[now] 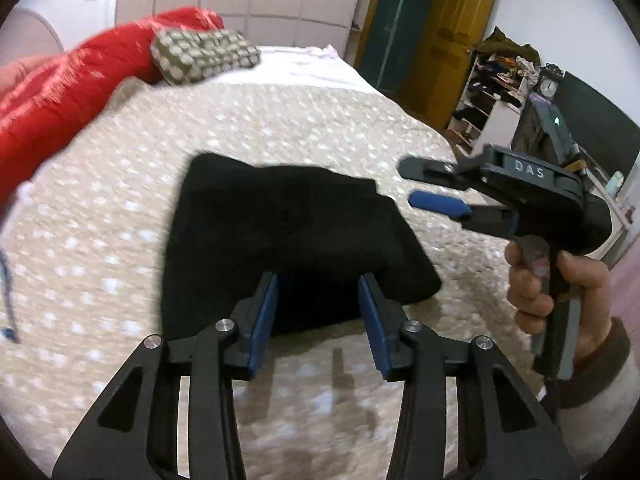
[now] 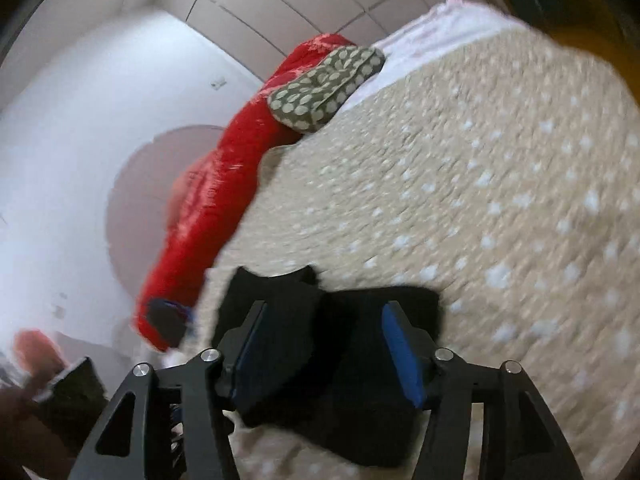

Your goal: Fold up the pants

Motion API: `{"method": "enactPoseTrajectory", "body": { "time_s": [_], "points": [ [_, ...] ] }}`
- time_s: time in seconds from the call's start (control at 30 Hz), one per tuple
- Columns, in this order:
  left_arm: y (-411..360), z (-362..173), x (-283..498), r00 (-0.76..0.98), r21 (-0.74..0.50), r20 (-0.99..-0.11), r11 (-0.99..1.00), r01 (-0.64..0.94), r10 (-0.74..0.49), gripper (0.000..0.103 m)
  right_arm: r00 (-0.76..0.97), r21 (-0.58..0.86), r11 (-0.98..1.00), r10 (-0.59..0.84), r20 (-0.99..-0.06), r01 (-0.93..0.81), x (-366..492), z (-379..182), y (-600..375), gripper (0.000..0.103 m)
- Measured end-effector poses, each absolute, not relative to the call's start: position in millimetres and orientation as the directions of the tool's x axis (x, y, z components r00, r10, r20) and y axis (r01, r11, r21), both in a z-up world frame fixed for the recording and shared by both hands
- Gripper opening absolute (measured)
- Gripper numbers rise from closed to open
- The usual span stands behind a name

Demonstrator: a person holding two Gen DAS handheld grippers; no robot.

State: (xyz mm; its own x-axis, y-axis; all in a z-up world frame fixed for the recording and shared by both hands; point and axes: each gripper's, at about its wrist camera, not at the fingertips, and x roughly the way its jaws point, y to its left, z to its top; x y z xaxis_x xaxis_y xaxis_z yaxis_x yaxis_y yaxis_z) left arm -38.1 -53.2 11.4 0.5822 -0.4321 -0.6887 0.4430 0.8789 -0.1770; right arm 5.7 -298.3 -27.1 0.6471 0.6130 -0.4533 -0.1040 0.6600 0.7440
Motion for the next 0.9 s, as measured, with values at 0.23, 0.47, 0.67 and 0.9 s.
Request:
{"method": "enactPoseTrajectory", "body": {
  "time_s": [0.23,0.47,0.67,0.9],
  "points": [
    [-4.8,17.0,-32.9,0.646,-0.173,-0.675,0.927,0.333,-0.357,0.052,0.568,0.747,0.659,0.65,-0.505,-0.089,16.0,-43.4,-258.8,0.058],
    [-2.7,4.8,-19.8,0.636,-0.172,-0.705,0.945,0.277,-0.314,0.052,0.568,0.632,0.757,0.597,-0.567,-0.166,24.5,-38.7,-212.7,0.011],
    [-8.6,13.2,-10.5,0.649,-0.161,-0.698,0.949,0.27,-0.303,0.052,0.685,0.489,0.854,0.465,-0.561,-0.179,-2.3,10.9,-245.8,0.009],
    [-22.4,-7.0,9.9,0.602,-0.132,-0.755,0.96,0.247,-0.259,0.052,0.603,0.409,0.911,0.359,-0.713,-0.059,8.3,-35.4,-262.2,0.025]
  ]
}}
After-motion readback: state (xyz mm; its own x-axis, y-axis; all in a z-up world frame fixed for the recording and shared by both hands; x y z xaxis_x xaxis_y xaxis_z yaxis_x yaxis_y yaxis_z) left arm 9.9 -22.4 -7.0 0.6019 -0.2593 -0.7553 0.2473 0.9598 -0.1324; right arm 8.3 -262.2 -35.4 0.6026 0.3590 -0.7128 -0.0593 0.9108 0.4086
